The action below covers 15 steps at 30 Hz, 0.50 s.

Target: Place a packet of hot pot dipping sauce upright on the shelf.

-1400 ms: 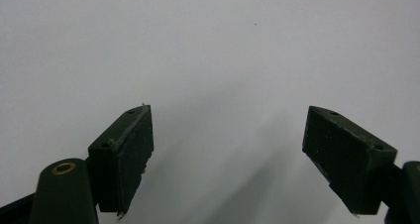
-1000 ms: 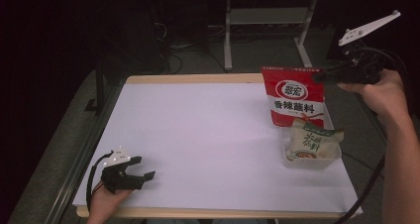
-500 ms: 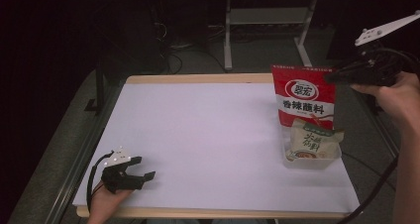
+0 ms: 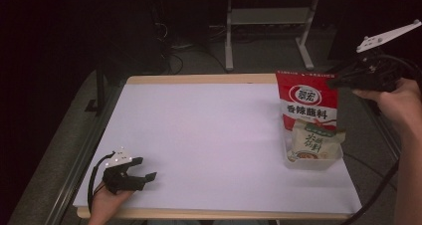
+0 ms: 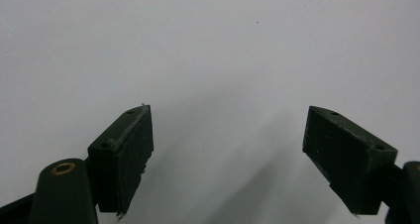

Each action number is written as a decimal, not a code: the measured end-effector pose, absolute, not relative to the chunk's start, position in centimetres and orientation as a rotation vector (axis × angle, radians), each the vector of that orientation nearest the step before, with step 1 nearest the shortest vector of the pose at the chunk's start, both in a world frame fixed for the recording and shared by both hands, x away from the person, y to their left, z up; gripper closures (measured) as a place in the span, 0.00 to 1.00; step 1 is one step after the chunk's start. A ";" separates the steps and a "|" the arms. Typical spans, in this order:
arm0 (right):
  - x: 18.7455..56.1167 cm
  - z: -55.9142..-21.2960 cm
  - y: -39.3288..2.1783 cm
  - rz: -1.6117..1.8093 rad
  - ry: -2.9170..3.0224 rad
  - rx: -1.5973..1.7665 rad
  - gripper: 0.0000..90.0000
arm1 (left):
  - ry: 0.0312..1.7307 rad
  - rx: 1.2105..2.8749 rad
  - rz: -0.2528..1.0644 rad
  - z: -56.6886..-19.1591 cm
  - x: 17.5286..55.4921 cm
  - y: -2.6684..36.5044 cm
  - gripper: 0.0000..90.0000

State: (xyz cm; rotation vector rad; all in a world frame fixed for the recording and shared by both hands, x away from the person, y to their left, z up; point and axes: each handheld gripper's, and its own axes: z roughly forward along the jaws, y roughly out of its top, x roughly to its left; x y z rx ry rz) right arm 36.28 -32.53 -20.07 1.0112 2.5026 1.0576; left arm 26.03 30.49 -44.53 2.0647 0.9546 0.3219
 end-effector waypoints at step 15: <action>36.9 -22.6 -33.3 1.083 2.518 1.049 1.00 | 0.952 2.069 0.328 -44.5 26.0 30.6 0.22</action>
